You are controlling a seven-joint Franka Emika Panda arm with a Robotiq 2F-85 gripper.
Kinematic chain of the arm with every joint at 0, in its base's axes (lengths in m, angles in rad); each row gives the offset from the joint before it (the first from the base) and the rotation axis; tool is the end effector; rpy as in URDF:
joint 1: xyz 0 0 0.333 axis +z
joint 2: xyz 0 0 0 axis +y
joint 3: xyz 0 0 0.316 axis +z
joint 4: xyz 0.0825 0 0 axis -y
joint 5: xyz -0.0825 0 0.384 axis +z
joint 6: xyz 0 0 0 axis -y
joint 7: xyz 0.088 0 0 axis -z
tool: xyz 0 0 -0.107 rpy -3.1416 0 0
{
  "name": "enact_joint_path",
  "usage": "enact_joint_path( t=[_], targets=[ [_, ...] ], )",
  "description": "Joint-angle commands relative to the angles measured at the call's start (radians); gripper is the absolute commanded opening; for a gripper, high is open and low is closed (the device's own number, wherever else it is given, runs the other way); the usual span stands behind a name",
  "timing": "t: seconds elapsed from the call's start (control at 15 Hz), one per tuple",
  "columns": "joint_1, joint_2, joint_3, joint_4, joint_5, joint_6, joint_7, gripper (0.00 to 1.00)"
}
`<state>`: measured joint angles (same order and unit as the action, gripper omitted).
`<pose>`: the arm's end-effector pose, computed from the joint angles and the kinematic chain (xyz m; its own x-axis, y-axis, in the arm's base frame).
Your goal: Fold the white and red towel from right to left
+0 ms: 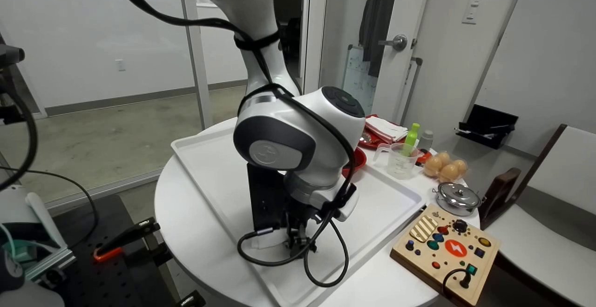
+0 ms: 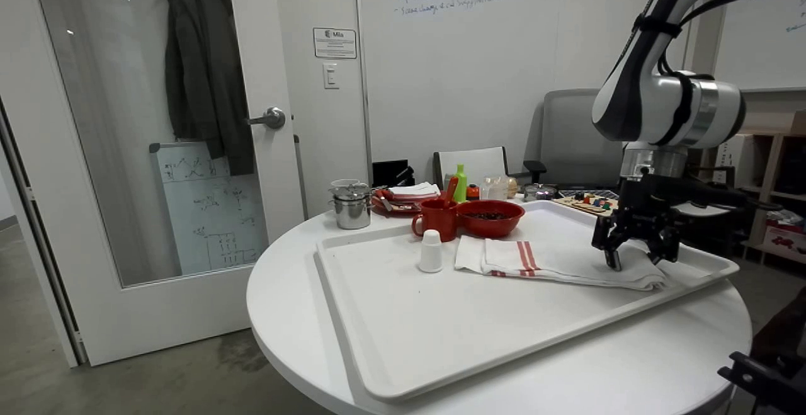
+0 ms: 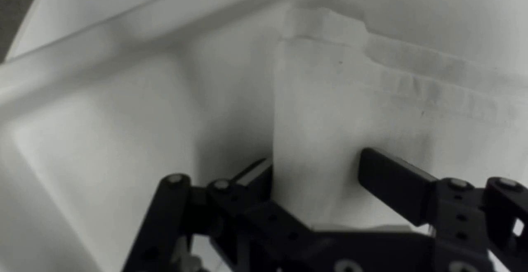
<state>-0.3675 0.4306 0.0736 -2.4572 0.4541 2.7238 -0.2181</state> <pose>0.4261 -0.1421 0.1139 0.8675 -0.4700 -0.1633 -0.4944 -0.8509 -0.1776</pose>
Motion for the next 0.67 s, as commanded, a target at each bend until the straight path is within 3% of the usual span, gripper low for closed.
enact_joint_path(
  t=[0.0,0.13,0.4,0.6],
  targets=[
    [-0.036,0.003,0.029,-0.01,0.059,0.008,-0.065,0.21],
    [-0.044,-0.001,0.034,-0.012,0.072,0.001,-0.08,0.05],
    [-0.046,-0.015,0.027,-0.016,0.077,-0.026,-0.087,0.0],
    [-0.035,-0.032,0.006,-0.007,0.054,-0.057,-0.071,0.04]
  ],
)
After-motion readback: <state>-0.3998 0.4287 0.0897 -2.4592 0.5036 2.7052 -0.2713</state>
